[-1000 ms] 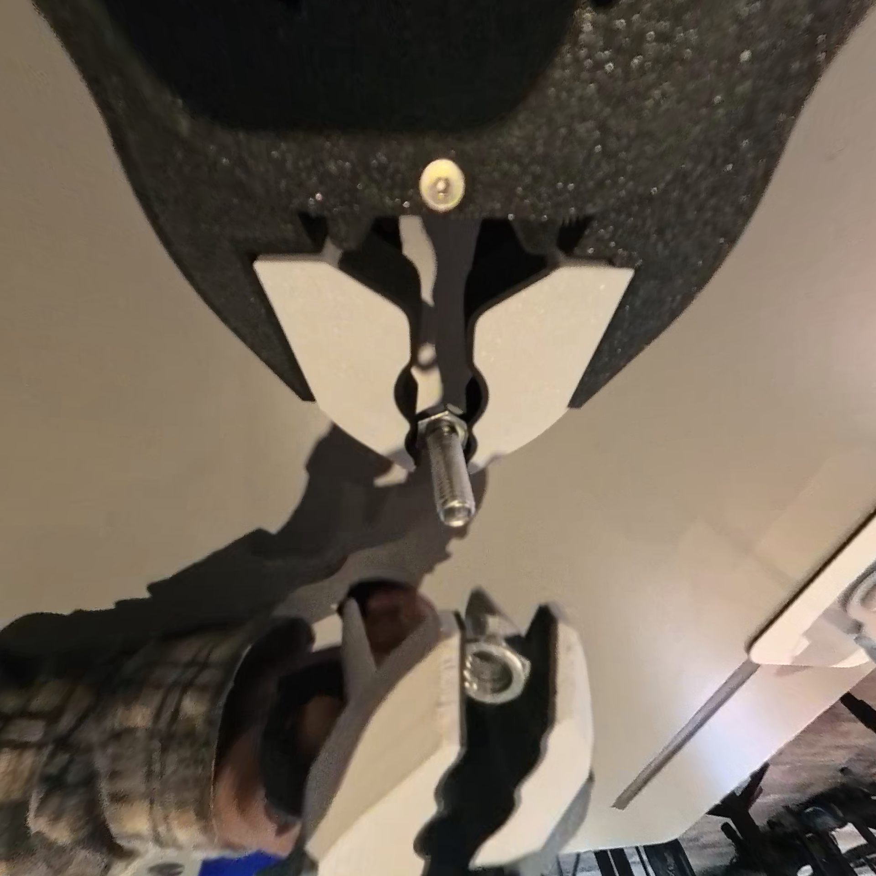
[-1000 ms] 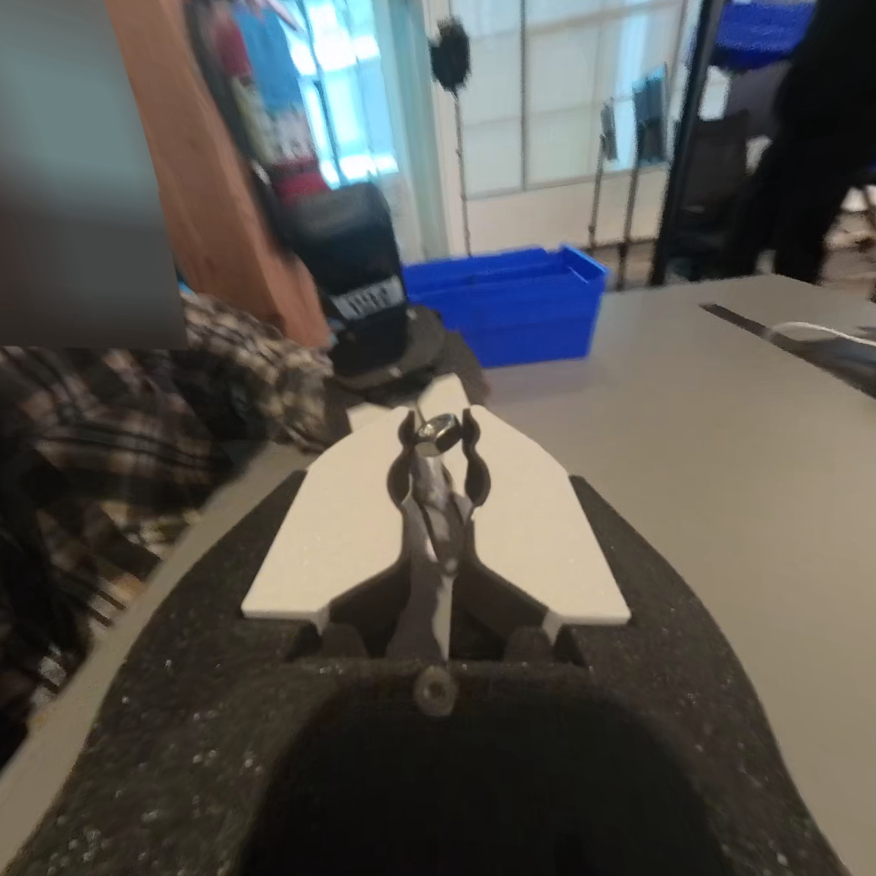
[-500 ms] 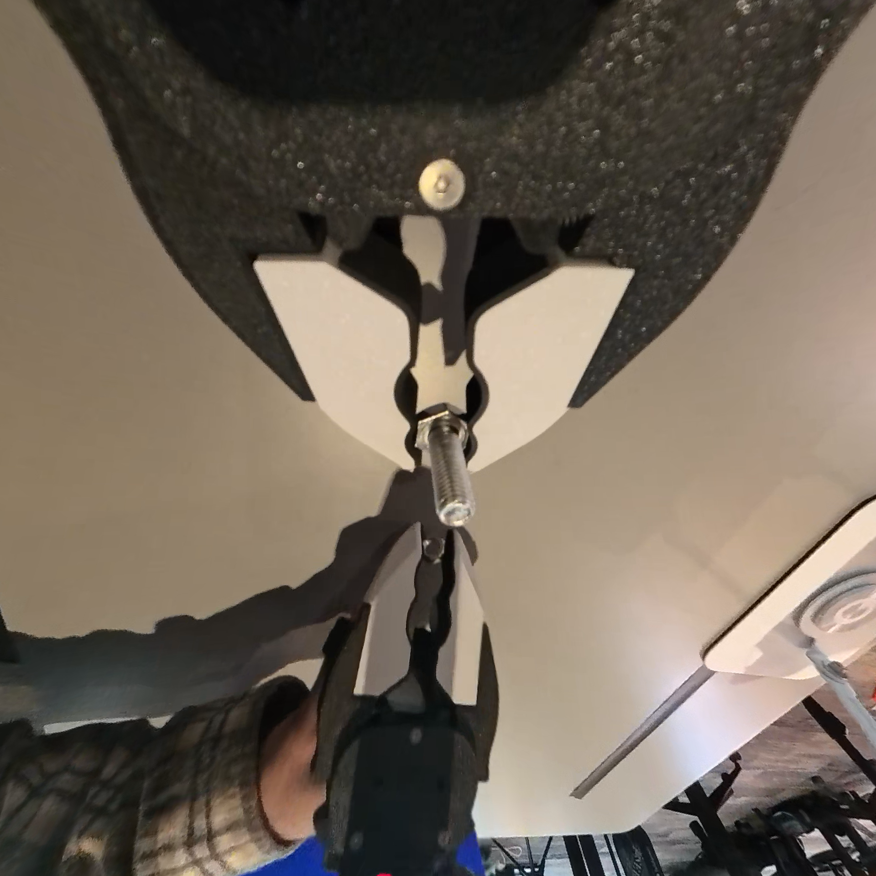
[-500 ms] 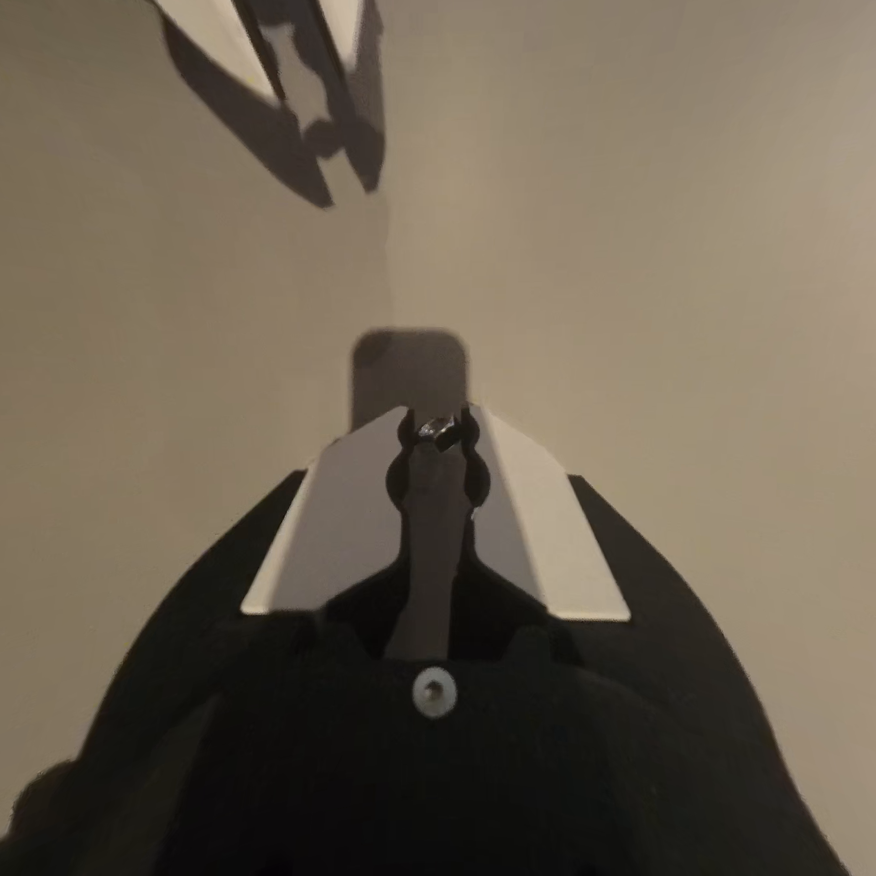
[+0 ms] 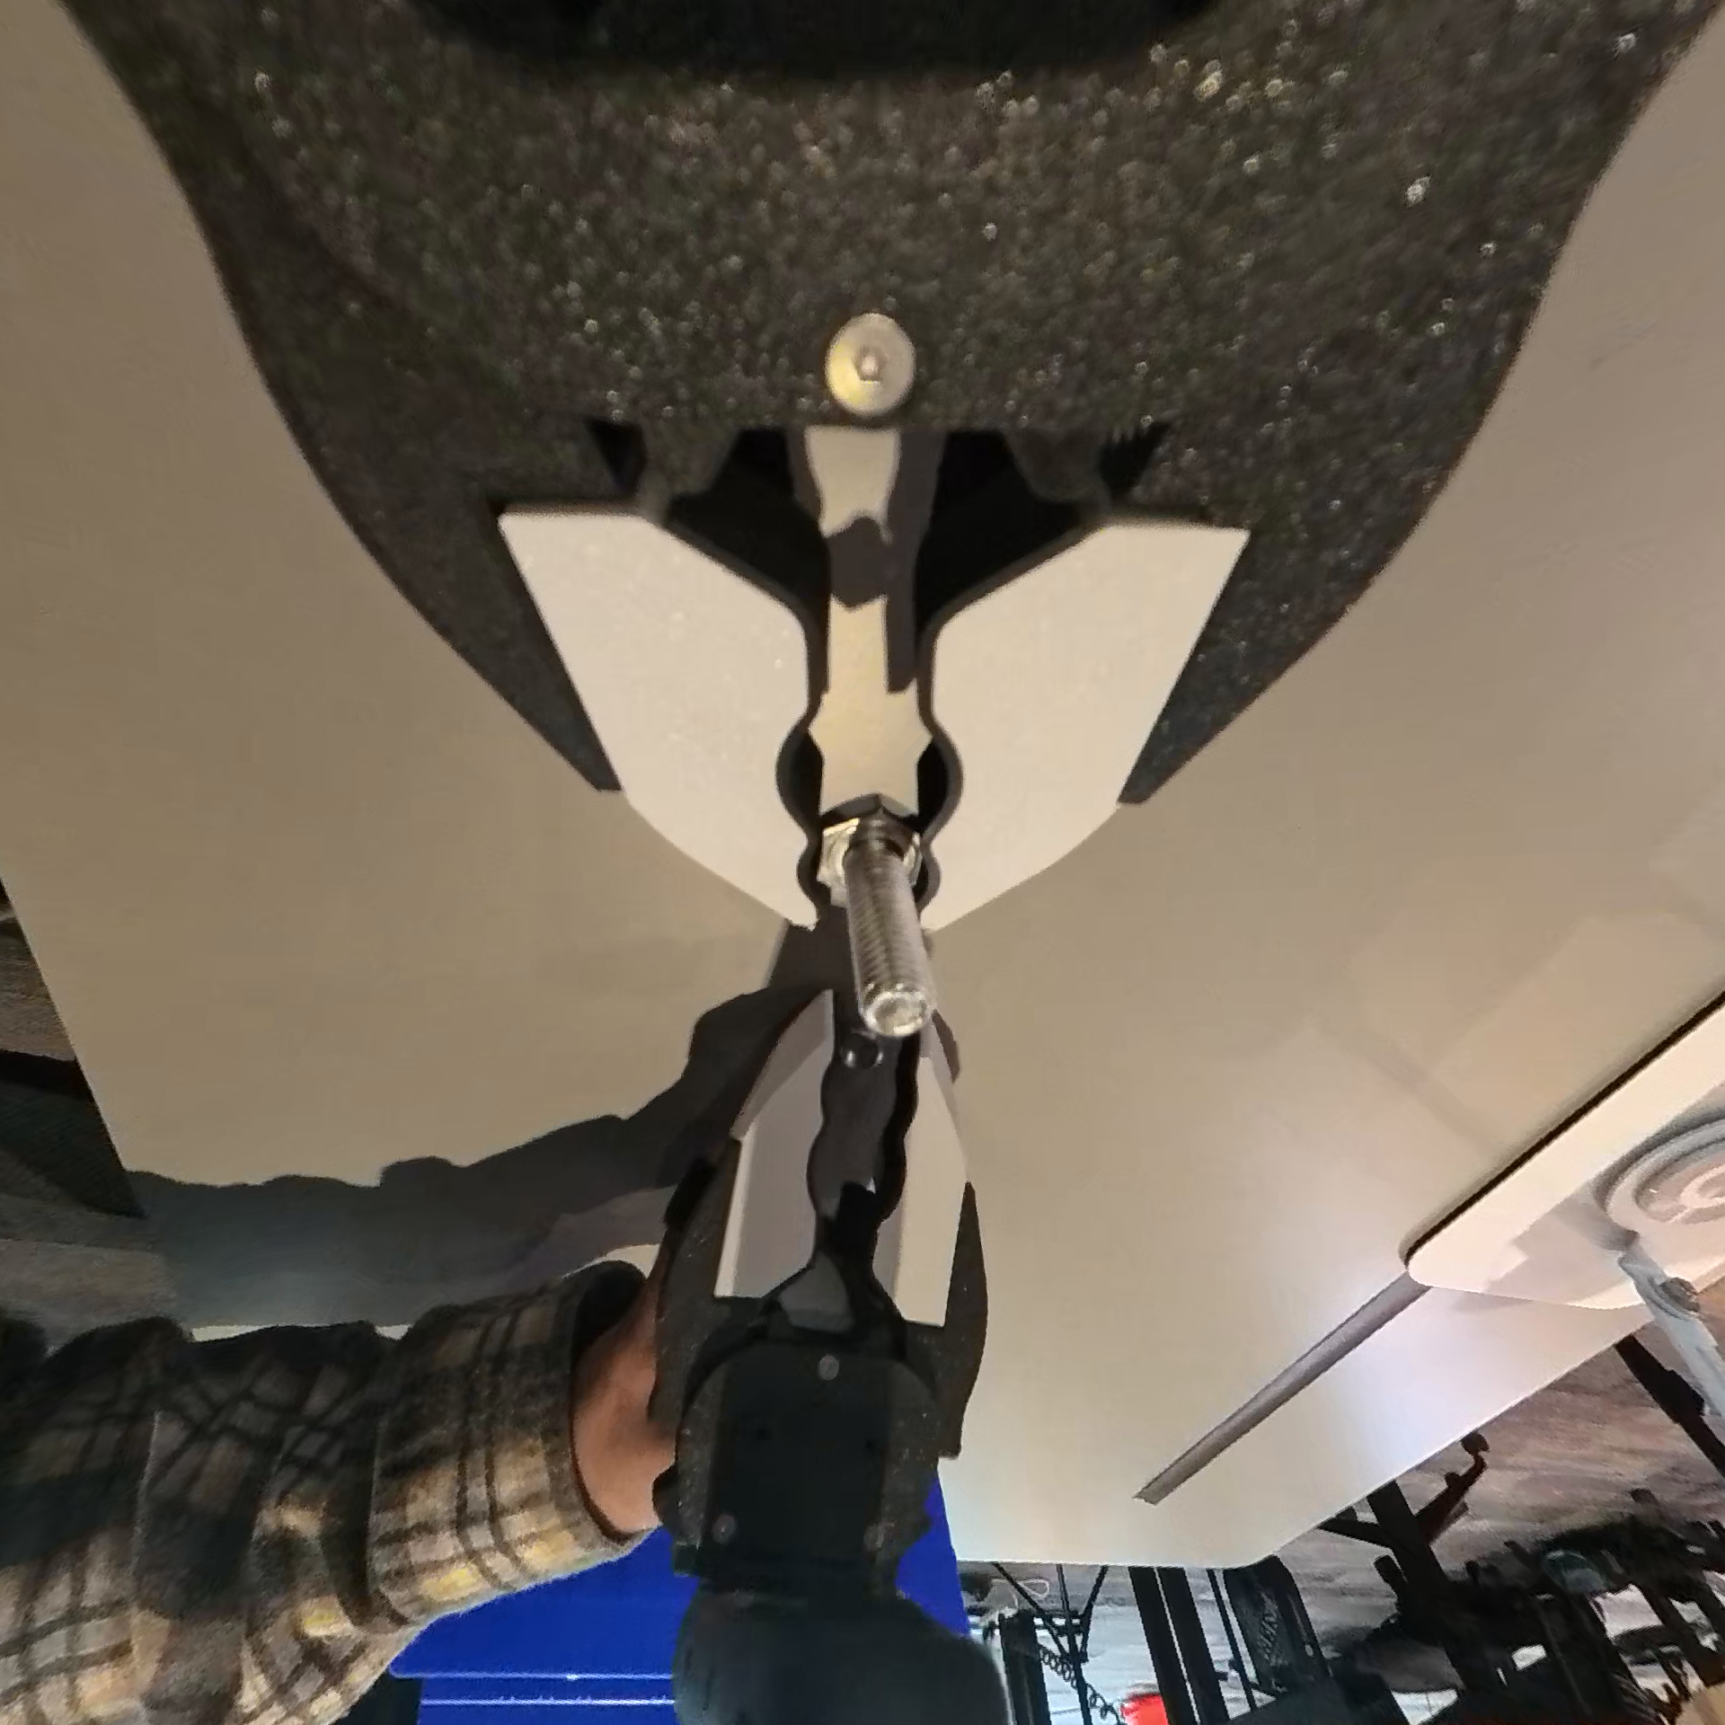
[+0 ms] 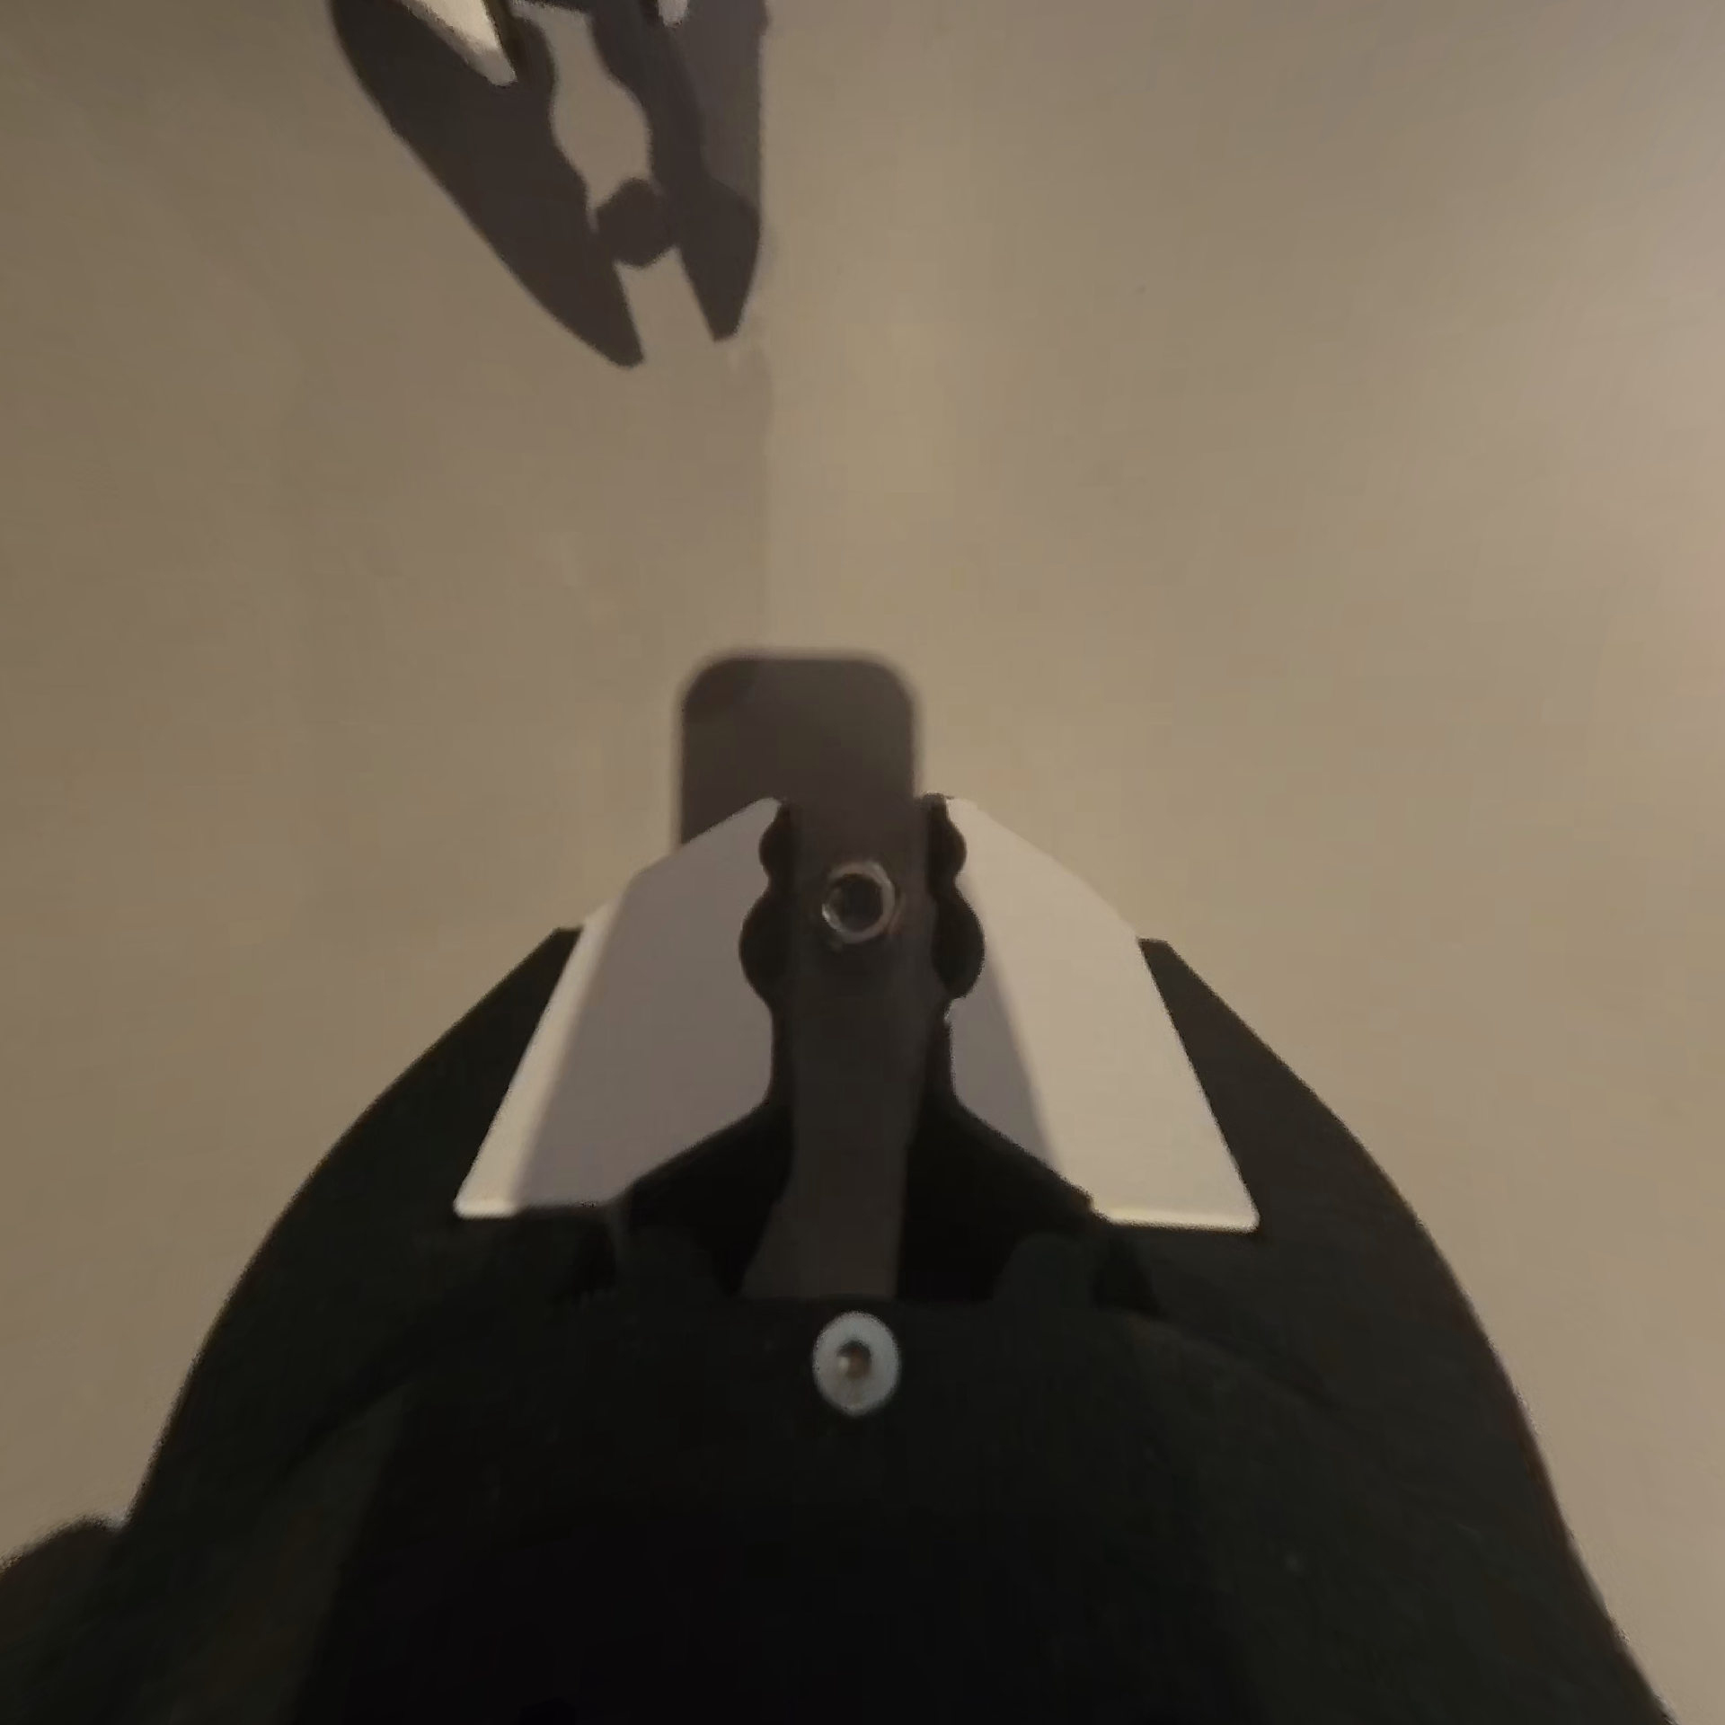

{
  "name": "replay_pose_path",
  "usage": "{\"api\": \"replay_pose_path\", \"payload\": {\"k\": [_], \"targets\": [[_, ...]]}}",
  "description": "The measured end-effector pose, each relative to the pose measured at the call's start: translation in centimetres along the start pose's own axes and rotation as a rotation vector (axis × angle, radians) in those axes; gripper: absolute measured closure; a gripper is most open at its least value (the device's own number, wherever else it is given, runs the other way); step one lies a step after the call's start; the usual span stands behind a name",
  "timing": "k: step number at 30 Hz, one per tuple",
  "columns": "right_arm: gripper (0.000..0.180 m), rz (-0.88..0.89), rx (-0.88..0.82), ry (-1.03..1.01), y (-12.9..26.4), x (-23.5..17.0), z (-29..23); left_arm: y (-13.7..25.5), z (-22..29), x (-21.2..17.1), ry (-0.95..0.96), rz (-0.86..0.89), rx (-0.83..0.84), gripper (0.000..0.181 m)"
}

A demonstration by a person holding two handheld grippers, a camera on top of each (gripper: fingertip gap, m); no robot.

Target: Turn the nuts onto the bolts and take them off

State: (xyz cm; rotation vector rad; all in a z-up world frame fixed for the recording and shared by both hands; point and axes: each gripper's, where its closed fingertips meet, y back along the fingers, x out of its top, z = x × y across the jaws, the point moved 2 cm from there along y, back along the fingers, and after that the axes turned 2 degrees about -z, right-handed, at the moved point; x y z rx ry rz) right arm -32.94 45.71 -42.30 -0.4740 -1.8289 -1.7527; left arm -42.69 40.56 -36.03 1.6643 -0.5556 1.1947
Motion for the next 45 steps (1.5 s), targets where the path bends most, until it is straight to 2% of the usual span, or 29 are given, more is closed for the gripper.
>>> {"api": "replay_pose_path", "payload": {"k": [3,7,11,13,16,18,21,27,29,32,38,45], "targets": [[0.146,-0.03,-0.012,0.043,0.2,-0.2,-0.1,-0.1,0.1,-0.1,-0.002,-0.002,-0.004,0.166],[0.137,-0.165,-0.062,0.156,1.5,-0.6,0.3,-0.2,0.2,-0.1,0.001,0.002,-0.022,0.166],[0.139,-0.251,-0.071,0.22,3.5,0.5,0.4,-0.2,0.2,-0.3,0.002,-0.003,-0.032,0.166],[0.144,-0.208,-0.057,0.215,4.4,2.5,-0.1,-0.3,0.2,-0.3,-0.001,-0.005,-0.036,0.166],[0.153,-0.035,-0.003,0.189,5.5,7.8,-1.7,-0.4,0.5,-0.4,-0.003,-0.008,-0.047,0.166],[0.153,0.058,0.044,0.189,5.3,10.8,-2.9,-0.6,0.7,-0.4,-0.006,-0.011,-0.052,0.166],[0.15,0.102,0.072,0.216,4.2,13.1,-4.2,-0.6,0.9,-0.3,-0.003,-0.002,-0.061,0.166],[0.154,0.044,0.055,0.251,2.4,13.9,-4.4,-0.6,1.1,-0.2,-0.002,0.001,-0.07,0.166],[0.167,0.034,0.086,0.255,2.2,14.0,-4.7,-0.6,1.2,-0.2,-0.003,-0.001,-0.071,0.166],[0.169,0.022,0.095,0.24,2.1,13.9,-4.5,-0.6,1.1,-0.2,-0.007,-0.003,-0.061,0.166],[0.171,0.168,0.106,0.122,3.7,14.5,-3.7,0.2,0.5,1.2,0.101,0.148,-0.092,0.158],[0.17,0.169,0.156,0.046,4.9,14.0,-3.7,0.5,0.9,2.1,0.078,0.233,-0.097,0.147]]}}
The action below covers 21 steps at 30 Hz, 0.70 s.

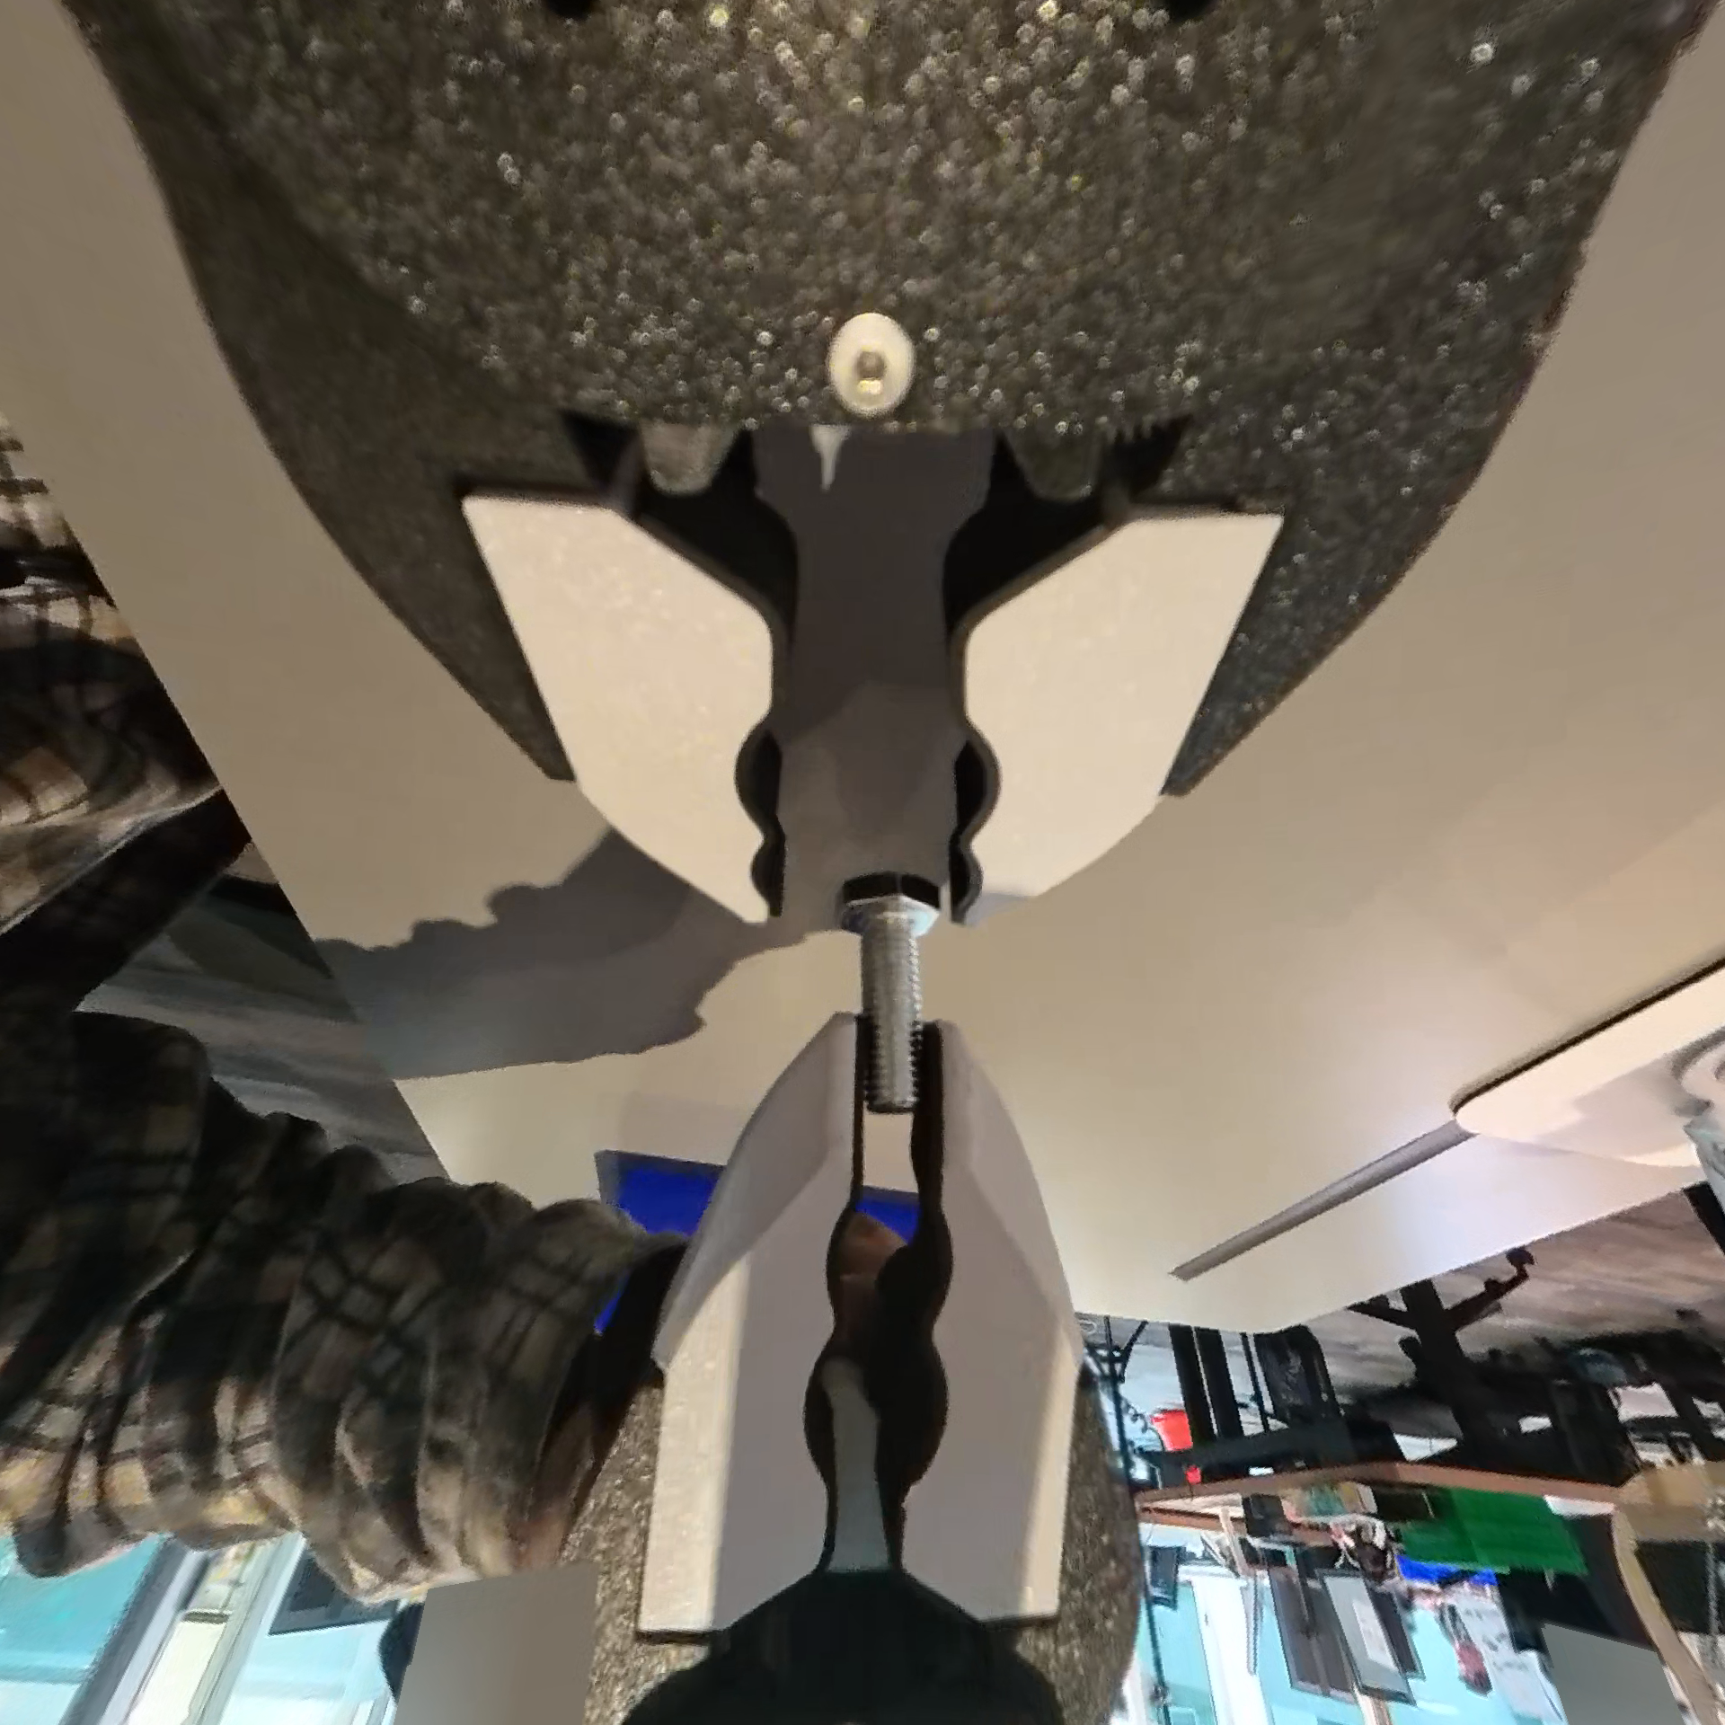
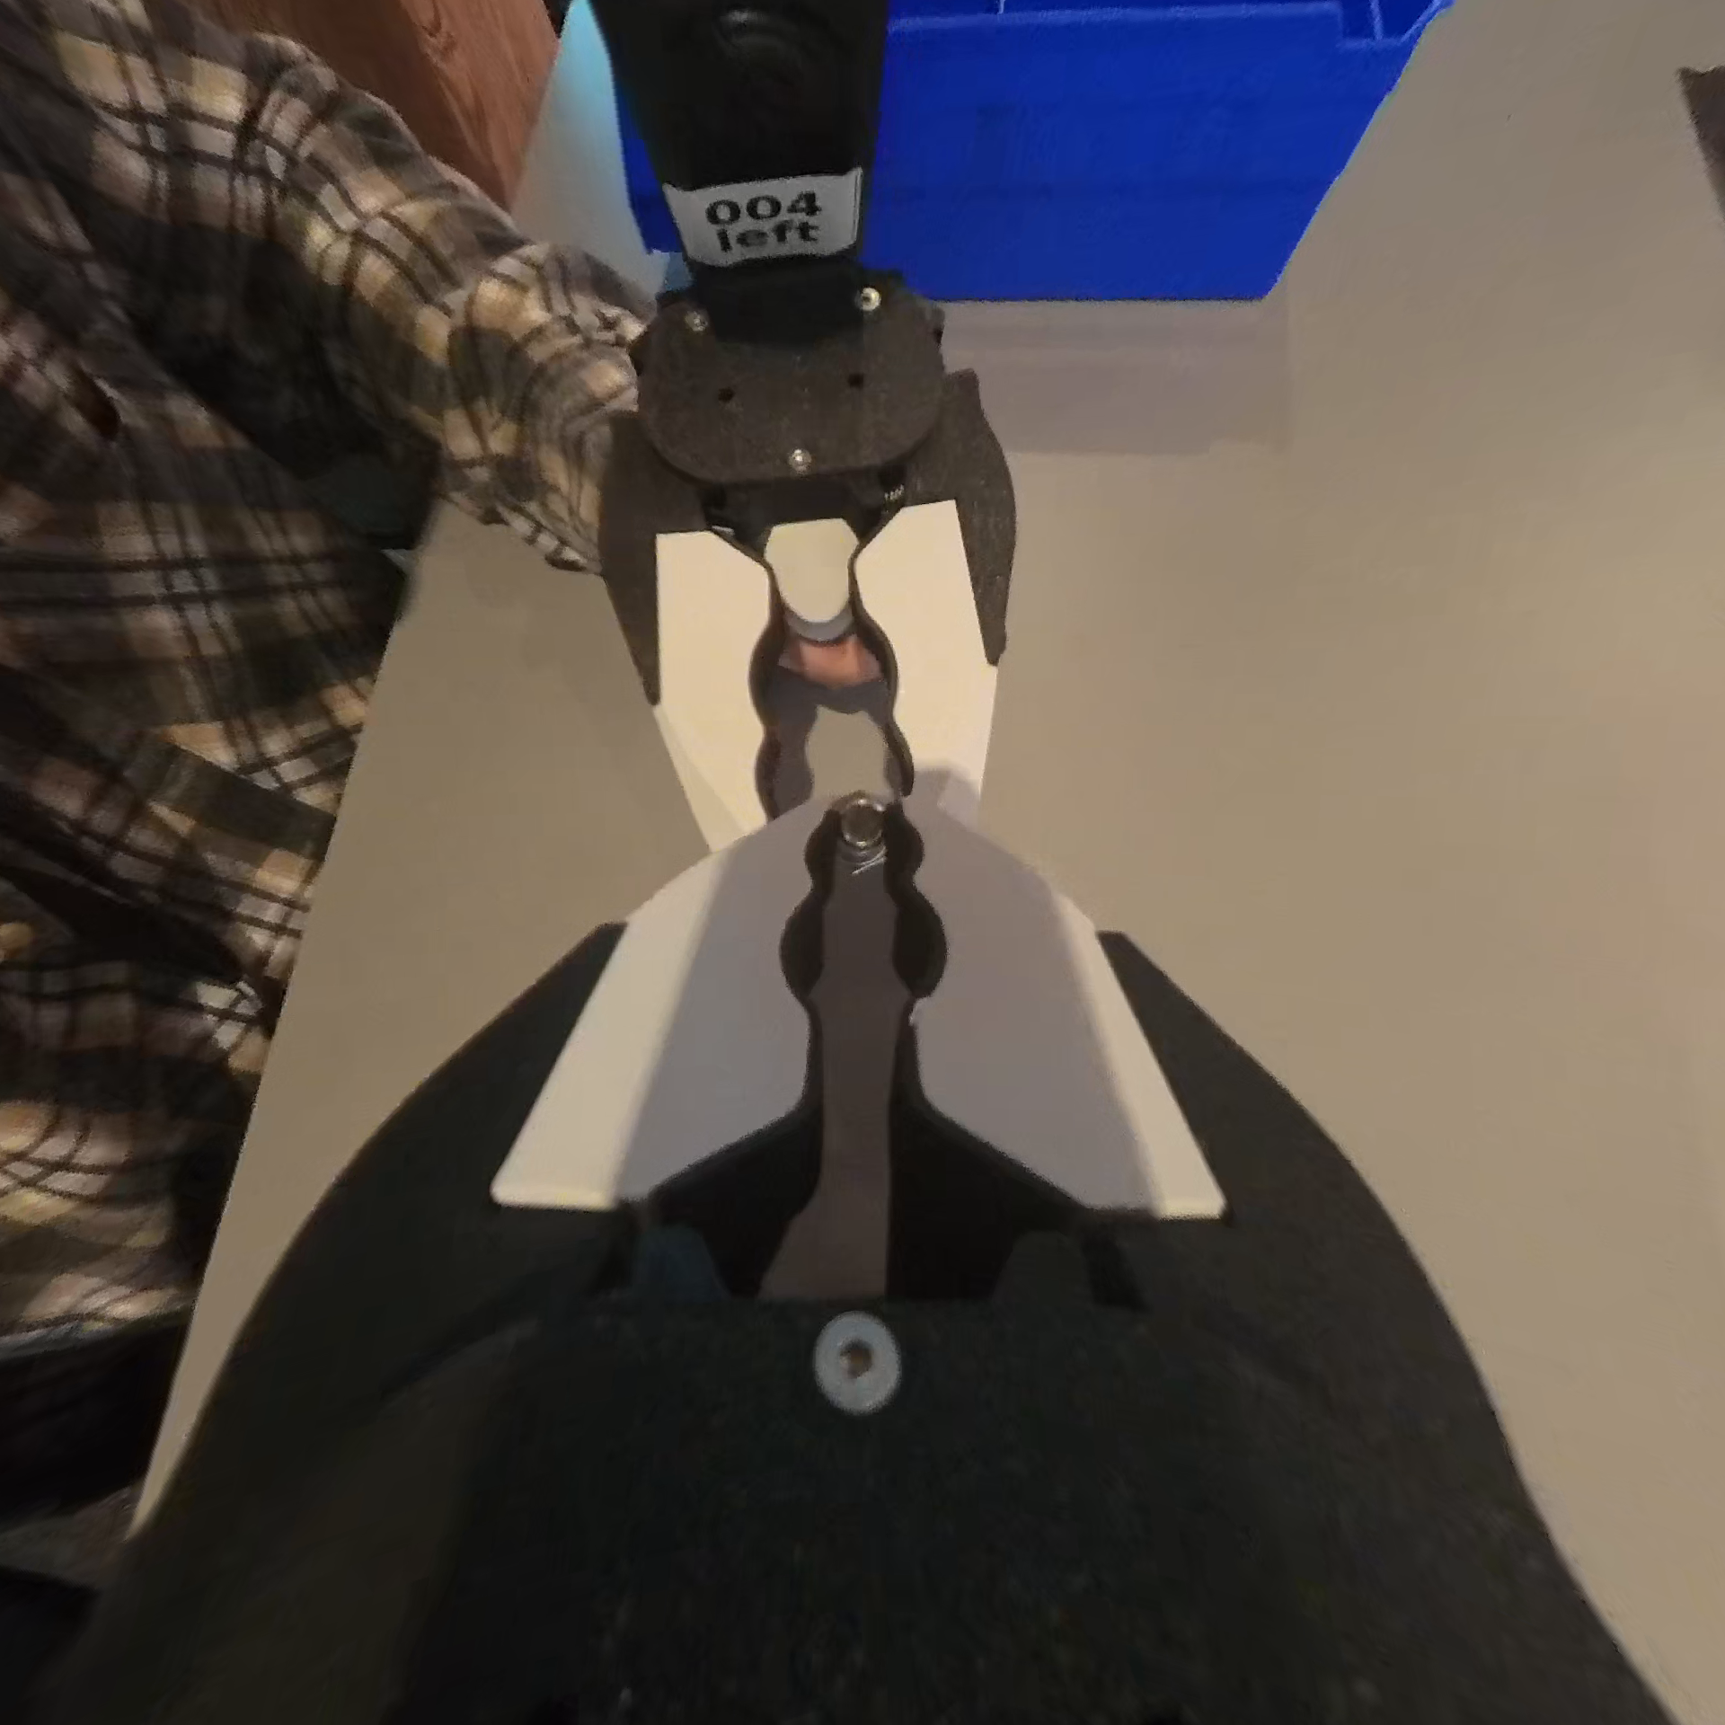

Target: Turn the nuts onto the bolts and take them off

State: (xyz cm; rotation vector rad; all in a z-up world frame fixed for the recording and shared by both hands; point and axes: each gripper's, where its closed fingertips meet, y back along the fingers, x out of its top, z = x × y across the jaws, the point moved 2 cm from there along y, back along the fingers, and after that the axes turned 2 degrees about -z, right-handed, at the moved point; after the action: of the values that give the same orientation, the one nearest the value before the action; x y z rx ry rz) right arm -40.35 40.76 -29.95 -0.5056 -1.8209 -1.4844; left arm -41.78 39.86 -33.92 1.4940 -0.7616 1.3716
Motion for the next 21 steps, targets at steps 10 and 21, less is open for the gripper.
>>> {"api": "replay_pose_path", "payload": {"k": [10,21], "targets": [[0.171,-0.01,0.019,-0.006,-0.16,0.4,-0.24,0.3,0.08,0.86,0.017,0.064,-0.002,0.158],[0.17,-0.04,0.03,0.013,-0.48,0.29,-0.4,0.0,0.19,0.28,0.01,0.007,0.011,0.162]]}}
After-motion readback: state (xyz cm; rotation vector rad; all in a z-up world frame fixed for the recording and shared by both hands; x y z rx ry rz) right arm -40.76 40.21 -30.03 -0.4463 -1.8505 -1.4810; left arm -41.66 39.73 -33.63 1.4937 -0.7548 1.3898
